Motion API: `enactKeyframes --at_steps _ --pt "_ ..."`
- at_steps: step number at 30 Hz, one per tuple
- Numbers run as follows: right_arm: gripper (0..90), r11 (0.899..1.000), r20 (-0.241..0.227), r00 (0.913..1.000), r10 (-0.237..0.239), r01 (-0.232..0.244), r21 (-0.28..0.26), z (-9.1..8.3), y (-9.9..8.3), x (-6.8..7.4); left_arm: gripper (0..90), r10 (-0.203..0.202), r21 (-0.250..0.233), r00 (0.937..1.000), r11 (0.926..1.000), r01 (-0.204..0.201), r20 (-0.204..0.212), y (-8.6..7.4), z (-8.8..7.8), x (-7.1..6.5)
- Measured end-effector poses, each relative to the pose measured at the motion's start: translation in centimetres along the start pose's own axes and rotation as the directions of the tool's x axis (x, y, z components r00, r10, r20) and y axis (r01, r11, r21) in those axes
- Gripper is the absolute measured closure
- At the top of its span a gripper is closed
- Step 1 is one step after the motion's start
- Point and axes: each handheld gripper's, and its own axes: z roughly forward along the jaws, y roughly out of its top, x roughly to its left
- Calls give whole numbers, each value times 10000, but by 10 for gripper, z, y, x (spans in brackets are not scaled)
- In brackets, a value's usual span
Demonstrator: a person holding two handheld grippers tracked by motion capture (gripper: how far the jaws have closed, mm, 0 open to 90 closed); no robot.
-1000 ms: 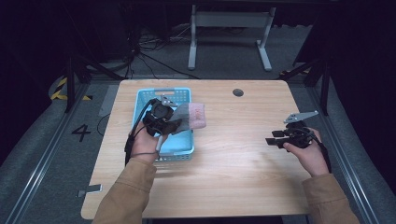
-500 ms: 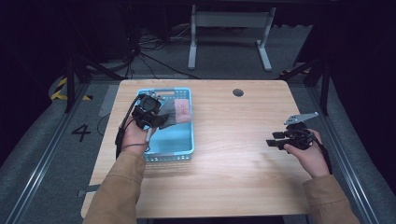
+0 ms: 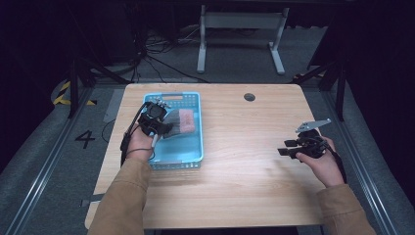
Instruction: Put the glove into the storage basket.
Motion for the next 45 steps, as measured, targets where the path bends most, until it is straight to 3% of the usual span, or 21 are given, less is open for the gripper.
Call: enactKeyframes --at_steps 7,16,21,25,31,41,45 --pt "506 10000 45 10000 6 -7 17 0 -2 0 656 -136 295 9967 9995 112 798 1 13 7" --pt "505 9999 57 10000 58 -59 107 -1 -6 -1 655 -180 807 9970 9967 119 756 5 28 6" --pt "505 9999 84 9999 90 -91 102 -2 -9 -2 653 -196 1265 9961 9919 86 861 9 38 4" --pt "504 9999 90 9999 81 -82 144 -1 -10 -2 651 -221 1543 9972 9880 108 719 10 45 4" --pt "503 9998 102 9999 89 -91 148 -1 -12 -2 643 46 1629 9978 9865 -154 665 10 49 3" --pt "501 9998 59 10000 59 -60 188 0 -12 -1 631 229 1779 9993 9837 -278 295 14 61 3" --pt "500 9998 50 9999 100 -101 196 0 -13 -3 619 146 1815 9993 9832 -204 330 16 64 3"
